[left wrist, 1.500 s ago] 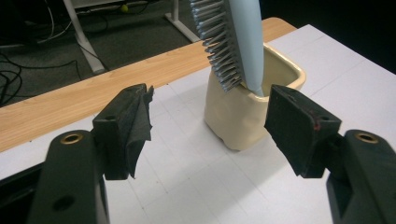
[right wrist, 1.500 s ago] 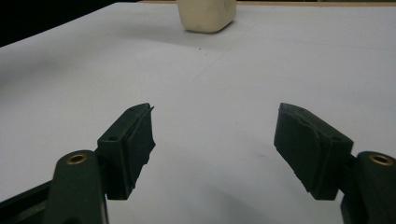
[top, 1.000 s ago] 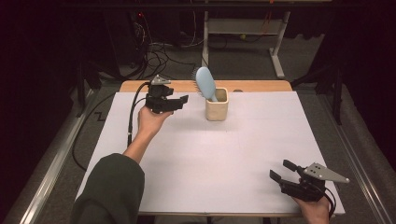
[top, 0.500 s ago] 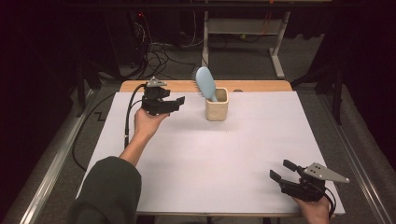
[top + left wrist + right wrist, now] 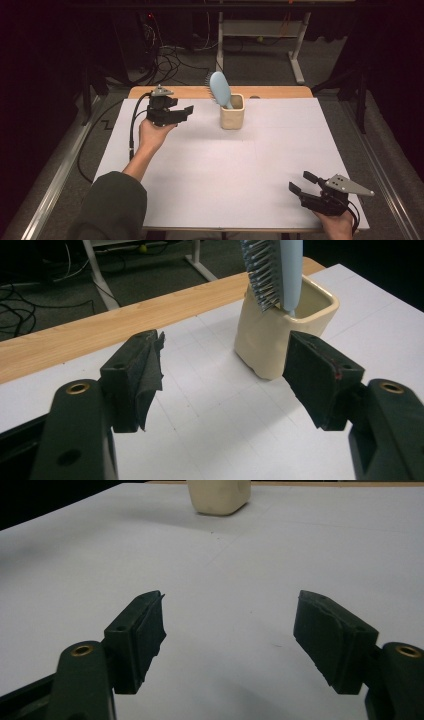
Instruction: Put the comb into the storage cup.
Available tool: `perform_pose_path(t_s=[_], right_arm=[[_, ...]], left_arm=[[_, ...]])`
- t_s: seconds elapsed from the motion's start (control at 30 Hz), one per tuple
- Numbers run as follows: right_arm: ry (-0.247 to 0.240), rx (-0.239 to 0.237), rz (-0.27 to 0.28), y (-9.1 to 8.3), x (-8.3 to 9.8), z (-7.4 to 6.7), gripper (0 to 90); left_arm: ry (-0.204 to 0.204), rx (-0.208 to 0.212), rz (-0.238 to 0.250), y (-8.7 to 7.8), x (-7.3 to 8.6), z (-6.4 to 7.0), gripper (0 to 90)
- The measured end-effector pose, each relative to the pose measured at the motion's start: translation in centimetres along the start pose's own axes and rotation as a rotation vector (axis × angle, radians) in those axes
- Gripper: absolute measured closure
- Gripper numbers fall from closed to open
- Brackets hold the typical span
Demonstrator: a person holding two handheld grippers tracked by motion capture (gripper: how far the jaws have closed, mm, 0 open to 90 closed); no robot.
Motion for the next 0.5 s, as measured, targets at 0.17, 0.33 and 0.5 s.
perform_pose_path(t_s=[0.17, 0.33, 0.5], right_arm=[[-0.001, 0.0, 0.001, 0.0, -0.01, 0.02, 28.9], [0.0, 0.001, 0.002, -0.02, -0.02, 0.04, 29.0], [0.0, 0.001, 0.002, -0.02, -0.03, 0.04, 29.0]], left_arm=[[0.002, 0.003, 0.006, -0.23, 0.06, -0.02, 31.9], [0.001, 0.004, 0.007, -0.49, 0.34, -0.14, 31.9], [-0.005, 0.002, 0.008, -0.76, 0.7, -0.37, 31.9]])
Point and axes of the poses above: each handheld gripper's, and its own axes: y roughly forward along the jaws, x roughly out of its underside, z roughly to its right, the point moved 8 cm from there along y, roughly forward along the jaws, and after that the axes turned 3 degrees about -y, right-handed, at the moved point
